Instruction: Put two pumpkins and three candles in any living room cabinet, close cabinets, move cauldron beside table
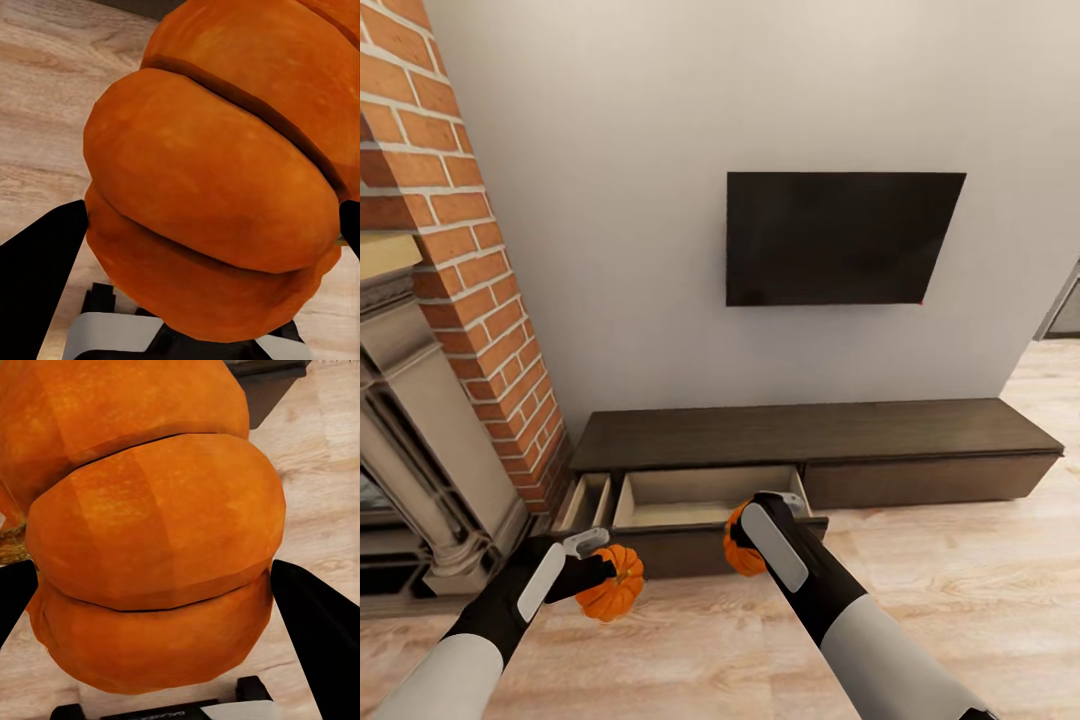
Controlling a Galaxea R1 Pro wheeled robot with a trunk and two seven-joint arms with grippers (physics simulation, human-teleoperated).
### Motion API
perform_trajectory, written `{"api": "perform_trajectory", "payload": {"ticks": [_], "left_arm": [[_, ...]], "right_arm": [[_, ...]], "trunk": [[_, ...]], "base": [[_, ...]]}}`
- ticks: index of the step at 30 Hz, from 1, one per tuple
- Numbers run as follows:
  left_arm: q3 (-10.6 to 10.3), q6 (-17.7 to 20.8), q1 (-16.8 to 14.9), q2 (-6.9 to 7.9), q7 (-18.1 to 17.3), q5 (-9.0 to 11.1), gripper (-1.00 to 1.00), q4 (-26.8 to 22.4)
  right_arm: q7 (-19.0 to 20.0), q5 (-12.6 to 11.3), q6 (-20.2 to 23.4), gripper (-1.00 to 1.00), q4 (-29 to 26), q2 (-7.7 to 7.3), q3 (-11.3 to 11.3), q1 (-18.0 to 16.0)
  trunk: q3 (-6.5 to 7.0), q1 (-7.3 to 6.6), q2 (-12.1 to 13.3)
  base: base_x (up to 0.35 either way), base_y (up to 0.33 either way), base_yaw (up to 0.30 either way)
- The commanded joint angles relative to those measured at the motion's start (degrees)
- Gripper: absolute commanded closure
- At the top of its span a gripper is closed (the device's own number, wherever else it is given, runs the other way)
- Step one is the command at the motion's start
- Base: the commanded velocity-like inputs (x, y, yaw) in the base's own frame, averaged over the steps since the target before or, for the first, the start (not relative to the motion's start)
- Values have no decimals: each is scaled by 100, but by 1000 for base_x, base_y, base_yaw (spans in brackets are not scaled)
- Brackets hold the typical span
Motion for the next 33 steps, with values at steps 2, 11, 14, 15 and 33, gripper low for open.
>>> {"api": "perform_trajectory", "payload": {"ticks": [2, 11, 14, 15, 33], "left_arm": [[0, -1, 0, 7, -2, 5, 100, 0], [0, -3, 0, 17, -2, 5, 100, 0], [0, -7, 0, 21, -2, 5, 100, 0], [0, -7, 0, 22, -2, 5, 100, 0], [0, -8, 0, 22, -2, 5, 100, 0]], "right_arm": [[1, 6, -3, 100, 9, 0, 1, 0], [2, 12, -23, 100, 66, 0, 18, 1], [4, 12, -25, 100, 66, 0, 15, 1], [6, 9, -25, 100, 66, 0, 13, 1], [37, 12, -28, 100, 66, 0, 37, 1]], "trunk": [[0, 0, 0], [0, 0, 0], [0, 0, 0], [0, 0, 0], [0, 0, 0]], "base": [[278, 0, -5], [166, 13, -1], [281, 75, 0], [297, 76, 0], [265, 7, -91]]}}
